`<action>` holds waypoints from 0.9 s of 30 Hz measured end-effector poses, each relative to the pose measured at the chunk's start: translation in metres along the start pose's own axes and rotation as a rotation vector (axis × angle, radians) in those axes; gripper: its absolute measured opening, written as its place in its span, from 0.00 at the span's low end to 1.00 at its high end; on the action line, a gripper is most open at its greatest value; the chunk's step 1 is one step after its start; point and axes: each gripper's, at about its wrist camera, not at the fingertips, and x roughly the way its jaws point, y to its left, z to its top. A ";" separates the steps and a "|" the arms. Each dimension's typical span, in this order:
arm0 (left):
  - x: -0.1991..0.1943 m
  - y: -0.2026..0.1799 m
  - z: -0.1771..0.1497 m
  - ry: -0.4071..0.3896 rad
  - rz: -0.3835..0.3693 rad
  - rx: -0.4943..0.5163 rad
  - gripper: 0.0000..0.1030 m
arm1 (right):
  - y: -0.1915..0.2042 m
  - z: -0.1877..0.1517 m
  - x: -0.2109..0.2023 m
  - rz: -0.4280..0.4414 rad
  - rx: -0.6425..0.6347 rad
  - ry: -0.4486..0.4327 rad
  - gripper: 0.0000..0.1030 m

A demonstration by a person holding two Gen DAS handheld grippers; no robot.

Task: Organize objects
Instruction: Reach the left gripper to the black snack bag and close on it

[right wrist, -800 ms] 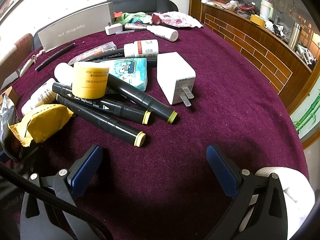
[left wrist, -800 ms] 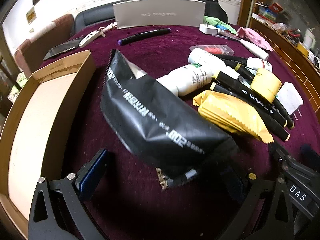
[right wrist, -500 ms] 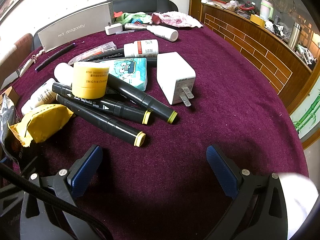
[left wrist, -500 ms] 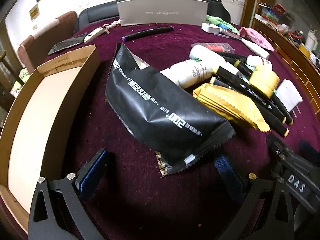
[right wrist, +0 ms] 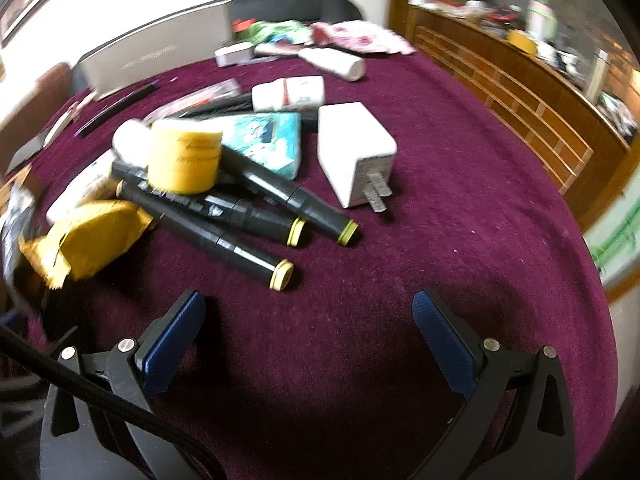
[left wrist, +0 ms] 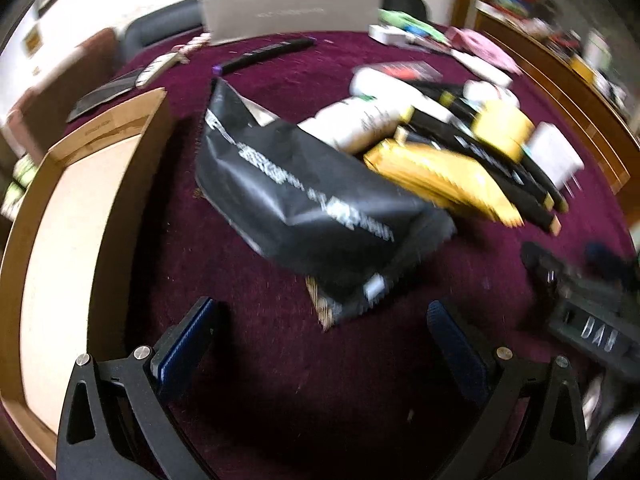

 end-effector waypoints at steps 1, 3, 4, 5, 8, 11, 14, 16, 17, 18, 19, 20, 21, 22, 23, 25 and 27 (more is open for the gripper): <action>-0.002 0.001 -0.003 0.002 -0.009 0.021 0.98 | -0.002 -0.001 -0.002 0.019 0.020 -0.003 1.00; -0.005 0.001 -0.010 -0.012 -0.020 0.046 0.99 | -0.007 0.001 -0.004 0.047 0.070 0.008 1.00; -0.007 0.002 -0.013 -0.027 -0.018 0.042 0.99 | -0.005 0.002 -0.003 0.037 0.065 0.017 1.00; -0.007 0.001 -0.014 -0.048 -0.007 0.031 0.99 | -0.001 0.002 -0.001 0.017 0.049 0.025 1.00; -0.006 -0.004 -0.014 -0.068 0.035 -0.022 0.99 | 0.011 -0.001 0.000 -0.037 0.007 0.024 1.00; -0.005 -0.007 -0.013 -0.069 0.043 -0.034 0.99 | 0.007 0.000 0.001 -0.028 0.007 0.021 1.00; -0.007 -0.002 -0.014 -0.055 0.010 -0.013 0.98 | 0.007 0.002 0.003 -0.037 0.007 0.023 1.00; -0.017 0.008 -0.018 -0.053 -0.045 -0.042 0.90 | 0.006 0.002 0.003 -0.030 0.006 0.021 1.00; -0.023 0.013 -0.020 -0.061 -0.081 -0.061 0.90 | 0.005 0.003 0.002 -0.024 0.009 0.018 1.00; -0.033 0.021 -0.021 -0.088 -0.112 -0.090 0.90 | 0.004 0.002 0.001 -0.018 0.014 0.014 1.00; -0.039 0.025 -0.020 -0.108 -0.113 -0.107 0.90 | 0.004 0.002 0.000 -0.011 0.020 0.010 1.00; -0.045 0.031 -0.017 -0.131 -0.121 -0.129 0.90 | 0.002 0.001 -0.001 -0.003 0.027 0.005 1.00; -0.052 0.039 -0.011 -0.153 -0.148 -0.170 0.90 | 0.001 0.001 -0.002 0.010 0.039 -0.002 1.00; -0.054 0.043 -0.008 -0.160 -0.167 -0.200 0.90 | -0.001 0.001 -0.003 0.019 0.046 -0.006 1.00; -0.054 0.048 -0.002 -0.164 -0.191 -0.237 0.90 | -0.002 0.001 -0.003 0.027 0.052 -0.010 1.00; -0.047 0.053 0.011 -0.145 -0.229 -0.293 0.90 | -0.005 0.000 -0.005 0.045 0.067 -0.019 1.00; -0.034 0.053 0.023 -0.108 -0.239 -0.334 0.90 | -0.006 0.001 -0.005 0.055 0.075 -0.023 1.00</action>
